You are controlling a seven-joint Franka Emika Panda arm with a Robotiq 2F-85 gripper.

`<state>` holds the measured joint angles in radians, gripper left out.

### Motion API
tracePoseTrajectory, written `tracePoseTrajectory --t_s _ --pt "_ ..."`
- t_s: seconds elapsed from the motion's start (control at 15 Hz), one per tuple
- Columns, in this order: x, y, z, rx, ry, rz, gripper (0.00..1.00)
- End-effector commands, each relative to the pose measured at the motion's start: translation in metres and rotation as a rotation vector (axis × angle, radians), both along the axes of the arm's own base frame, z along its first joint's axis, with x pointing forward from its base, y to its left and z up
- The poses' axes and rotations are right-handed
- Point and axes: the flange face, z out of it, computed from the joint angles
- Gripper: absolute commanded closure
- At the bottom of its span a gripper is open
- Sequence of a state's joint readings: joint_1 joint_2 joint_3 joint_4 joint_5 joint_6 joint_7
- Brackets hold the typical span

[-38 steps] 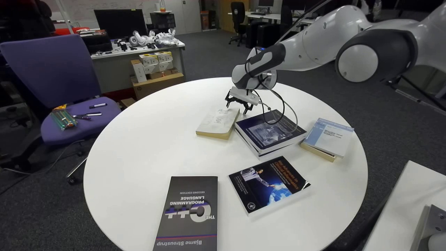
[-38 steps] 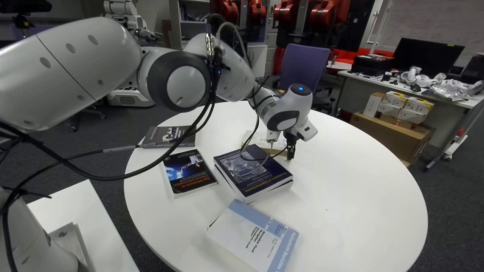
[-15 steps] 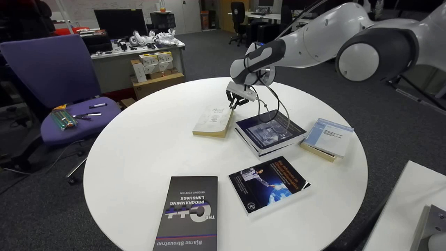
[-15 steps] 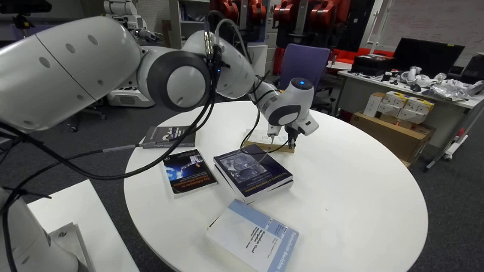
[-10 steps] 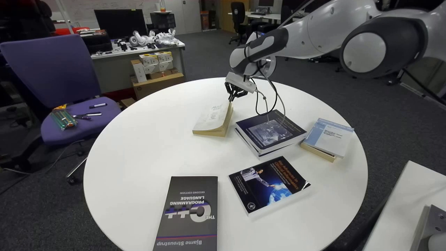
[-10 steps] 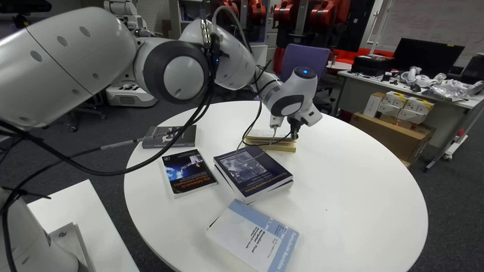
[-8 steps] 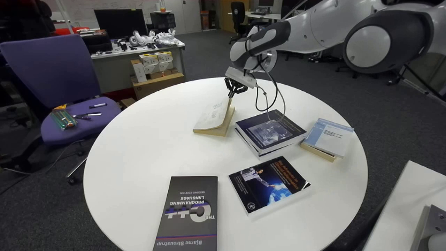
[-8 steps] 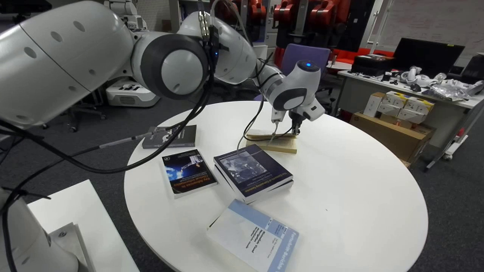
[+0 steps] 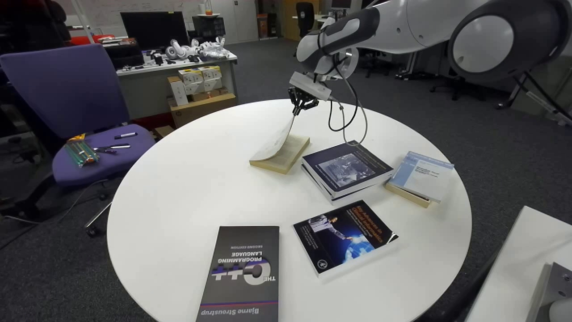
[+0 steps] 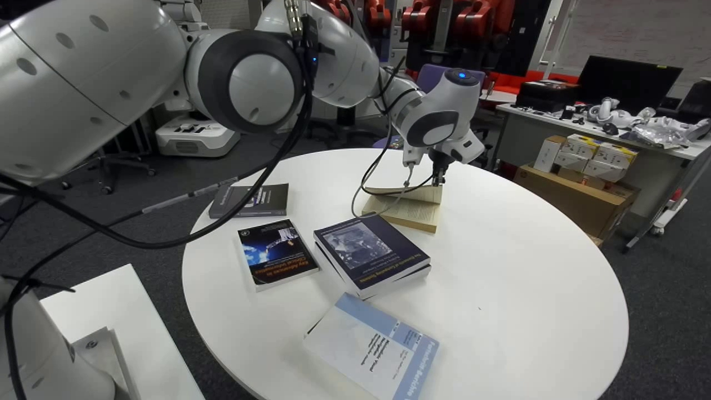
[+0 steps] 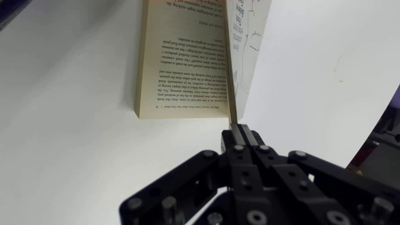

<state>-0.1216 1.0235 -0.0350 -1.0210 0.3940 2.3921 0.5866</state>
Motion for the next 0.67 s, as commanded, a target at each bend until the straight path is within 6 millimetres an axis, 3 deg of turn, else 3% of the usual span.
tracePoseTrajectory --t_s 0.0,0.4,0.6 --pt "-0.005 0.003 0.019 0.034 0.008 0.001 1.0" --pt "-0.005 0.006 0.011 0.033 0.022 -0.001 1.0" --pt "-0.006 0.006 -0.011 0.016 0.06 -0.017 1.0"
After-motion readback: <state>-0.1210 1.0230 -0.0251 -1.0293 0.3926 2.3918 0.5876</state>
